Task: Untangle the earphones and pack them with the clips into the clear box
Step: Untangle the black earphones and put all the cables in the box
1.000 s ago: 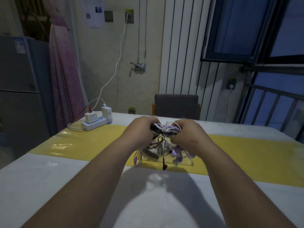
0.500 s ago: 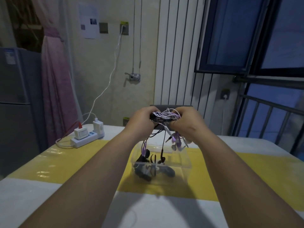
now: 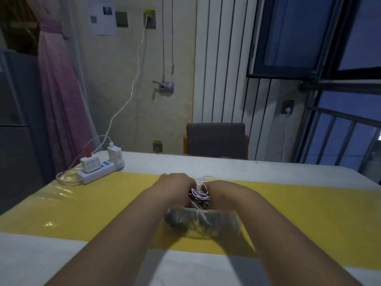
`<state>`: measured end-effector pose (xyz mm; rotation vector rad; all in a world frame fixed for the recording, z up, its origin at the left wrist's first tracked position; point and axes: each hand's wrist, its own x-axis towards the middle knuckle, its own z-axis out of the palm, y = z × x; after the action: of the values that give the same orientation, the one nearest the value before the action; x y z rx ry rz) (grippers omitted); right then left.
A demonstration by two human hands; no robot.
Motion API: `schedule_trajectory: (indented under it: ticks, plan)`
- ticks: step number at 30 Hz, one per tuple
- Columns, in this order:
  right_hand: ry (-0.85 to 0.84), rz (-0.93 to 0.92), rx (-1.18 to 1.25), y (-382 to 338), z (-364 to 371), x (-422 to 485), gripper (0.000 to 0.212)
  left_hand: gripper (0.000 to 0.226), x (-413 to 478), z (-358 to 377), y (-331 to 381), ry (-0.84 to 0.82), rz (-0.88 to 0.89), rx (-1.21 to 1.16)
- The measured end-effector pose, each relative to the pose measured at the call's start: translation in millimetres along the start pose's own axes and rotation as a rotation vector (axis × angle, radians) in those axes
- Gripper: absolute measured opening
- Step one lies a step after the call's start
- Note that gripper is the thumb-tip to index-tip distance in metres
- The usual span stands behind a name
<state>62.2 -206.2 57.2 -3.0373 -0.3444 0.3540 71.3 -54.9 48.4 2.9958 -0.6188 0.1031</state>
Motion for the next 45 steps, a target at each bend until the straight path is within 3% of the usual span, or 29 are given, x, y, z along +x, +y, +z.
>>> schedule_trajectory:
  ticks: [3, 7, 9, 13, 16, 18, 22, 26, 30, 36, 39, 42, 45]
  plan:
    - [-0.066, 0.005, -0.074, 1, -9, -2, 0.037, 0.035, 2, -6, -2, -0.097, 0.006, 0.055]
    - [-0.057, 0.022, 0.034, 5, -26, -16, 0.068, 0.055, -5, -21, -10, -0.177, 0.009, -0.151]
    - [-0.011, 0.022, 0.003, 5, -32, -24, 0.072, 0.066, -13, -31, -13, -0.198, 0.0, -0.207]
    - [0.108, 0.051, 0.051, 2, -36, -37, 0.055, 0.069, -25, -44, -14, -0.16, -0.006, -0.303]
    - [0.329, 0.047, 0.135, 2, -32, -39, 0.03, 0.058, -29, -43, -5, -0.067, 0.015, -0.371]
    - [0.434, 0.023, 0.194, 3, -23, -34, 0.034, 0.047, -29, -39, -1, 0.043, -0.002, -0.373]
    - [0.293, -0.004, 0.224, 4, 5, -25, 0.059, 0.026, -27, -27, 1, 0.149, -0.029, -0.418]
    - [0.379, -0.01, 0.206, 3, 14, -28, 0.043, 0.052, -28, -18, -4, 0.048, 0.023, -0.253]
    - [0.455, 0.027, 0.242, -2, 16, -28, 0.033, 0.038, -24, -8, -9, 0.058, 0.067, -0.245]
    - [0.211, 0.146, 0.21, -2, 14, -12, 0.027, 0.021, -17, -3, -6, -0.043, 0.059, -0.314]
    - [0.126, 0.182, 0.107, -5, 14, -4, 0.025, 0.023, -16, -5, -5, -0.088, 0.068, -0.21]
    - [0.203, 0.177, 0.099, -5, 15, -6, 0.025, 0.028, -20, -5, -8, -0.032, 0.056, -0.132]
    - [0.404, 0.159, 0.253, 0, 15, -16, 0.016, 0.025, -22, -4, -11, 0.076, 0.056, -0.28]
